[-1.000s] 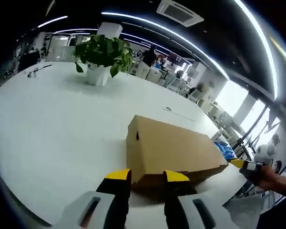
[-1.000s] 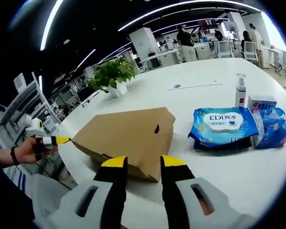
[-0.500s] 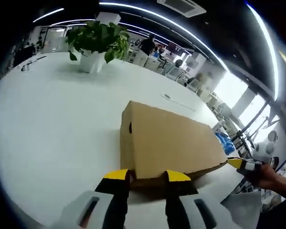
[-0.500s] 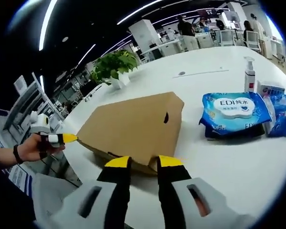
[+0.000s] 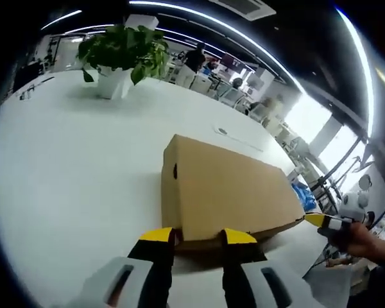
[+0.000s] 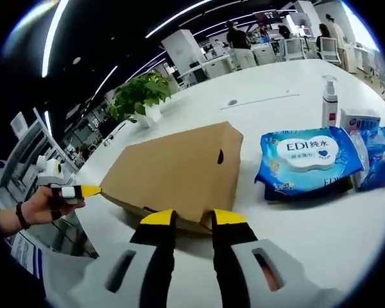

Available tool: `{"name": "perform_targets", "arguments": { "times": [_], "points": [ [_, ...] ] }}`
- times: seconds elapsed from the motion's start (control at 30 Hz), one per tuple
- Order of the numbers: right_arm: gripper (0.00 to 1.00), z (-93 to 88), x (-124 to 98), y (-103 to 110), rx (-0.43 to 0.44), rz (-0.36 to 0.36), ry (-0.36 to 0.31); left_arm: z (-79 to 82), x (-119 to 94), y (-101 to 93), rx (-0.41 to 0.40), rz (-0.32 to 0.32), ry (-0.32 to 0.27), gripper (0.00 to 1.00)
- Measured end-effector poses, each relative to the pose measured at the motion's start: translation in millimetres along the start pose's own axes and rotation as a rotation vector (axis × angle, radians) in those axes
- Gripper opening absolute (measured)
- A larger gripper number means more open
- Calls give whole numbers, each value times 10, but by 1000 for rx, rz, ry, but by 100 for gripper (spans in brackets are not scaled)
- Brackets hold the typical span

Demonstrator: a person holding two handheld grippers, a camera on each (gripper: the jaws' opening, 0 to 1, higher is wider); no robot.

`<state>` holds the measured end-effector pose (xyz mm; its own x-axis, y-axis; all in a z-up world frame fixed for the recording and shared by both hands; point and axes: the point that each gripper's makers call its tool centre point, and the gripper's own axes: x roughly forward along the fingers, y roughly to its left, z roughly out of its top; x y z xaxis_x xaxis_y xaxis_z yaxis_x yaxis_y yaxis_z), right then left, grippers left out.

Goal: Operate the shoe box by opening the lid, removing the specified soft item, and placing it in the target area until the item is outside and the box remains undamaged.

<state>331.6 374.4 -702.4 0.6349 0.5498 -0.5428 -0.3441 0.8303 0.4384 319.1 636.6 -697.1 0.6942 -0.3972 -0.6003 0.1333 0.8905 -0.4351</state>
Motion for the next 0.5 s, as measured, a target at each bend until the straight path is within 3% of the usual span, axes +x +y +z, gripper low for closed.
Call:
{"name": "perform_targets", "arguments": {
  "times": [0.27,0.5],
  "points": [
    [19,227,102,-228,11,-37,-11,197,277,-79,6,-8,-7,29],
    [19,342,142,-353,10,-49,-9,268,402,-132,3,-10,-7,29]
  ]
}}
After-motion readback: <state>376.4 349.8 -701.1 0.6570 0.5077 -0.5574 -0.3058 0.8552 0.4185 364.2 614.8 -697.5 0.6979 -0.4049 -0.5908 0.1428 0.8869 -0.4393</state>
